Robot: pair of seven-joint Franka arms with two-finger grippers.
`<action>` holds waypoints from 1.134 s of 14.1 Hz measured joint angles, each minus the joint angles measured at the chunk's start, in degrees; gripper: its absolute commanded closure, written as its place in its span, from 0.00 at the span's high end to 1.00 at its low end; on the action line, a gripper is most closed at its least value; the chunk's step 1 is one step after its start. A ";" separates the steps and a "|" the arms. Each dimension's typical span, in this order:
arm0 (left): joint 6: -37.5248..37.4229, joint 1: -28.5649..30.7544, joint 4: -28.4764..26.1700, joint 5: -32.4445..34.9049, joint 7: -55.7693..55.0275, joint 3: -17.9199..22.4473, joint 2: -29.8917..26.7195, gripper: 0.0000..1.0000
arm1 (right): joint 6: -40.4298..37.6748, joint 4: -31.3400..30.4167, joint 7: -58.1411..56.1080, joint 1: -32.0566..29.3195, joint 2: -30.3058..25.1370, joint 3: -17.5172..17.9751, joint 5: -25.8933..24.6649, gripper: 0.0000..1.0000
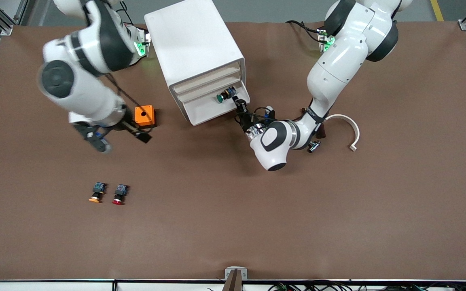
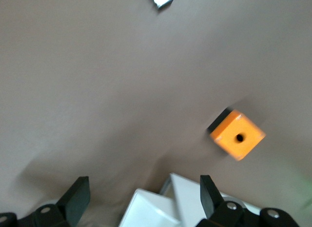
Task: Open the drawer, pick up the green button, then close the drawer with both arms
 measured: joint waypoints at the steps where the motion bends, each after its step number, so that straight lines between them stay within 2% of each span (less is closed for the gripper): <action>1: 0.06 0.83 0.01 -0.30 0.00 0.05 0.03 0.04 | 2.11 -1.03 4.00 2.43 0.06 0.02 0.00 1.00; 5: 0.19 3.93 0.60 -0.66 0.00 0.13 0.37 0.05 | 8.63 -2.25 18.17 10.94 2.10 0.04 0.00 1.00; 8: 0.19 5.71 1.27 -1.13 -0.03 0.58 0.81 0.08 | 10.26 -2.27 23.14 15.98 4.89 0.05 0.02 1.00; 10: 0.17 6.08 1.74 -1.59 -0.03 1.22 0.93 0.15 | 11.10 -2.10 25.47 18.31 6.63 0.04 0.14 1.00; 12: 0.49 6.20 2.13 -1.60 0.49 1.65 0.94 0.39 | 12.47 -1.44 27.87 20.33 8.26 0.03 0.33 1.00; 13: 0.96 6.21 2.23 -1.60 1.62 1.94 0.95 0.62 | 13.76 -1.12 28.87 21.19 9.04 0.02 0.47 1.00; 15: 1.44 6.22 2.37 -1.59 5.98 2.35 0.97 0.99 | 16.59 -0.59 30.10 22.73 10.68 0.00 0.71 1.00; 16: 1.48 6.22 2.48 -1.59 8.32 2.45 0.97 1.00 | 17.61 -0.19 30.81 23.34 11.65 0.00 0.73 1.00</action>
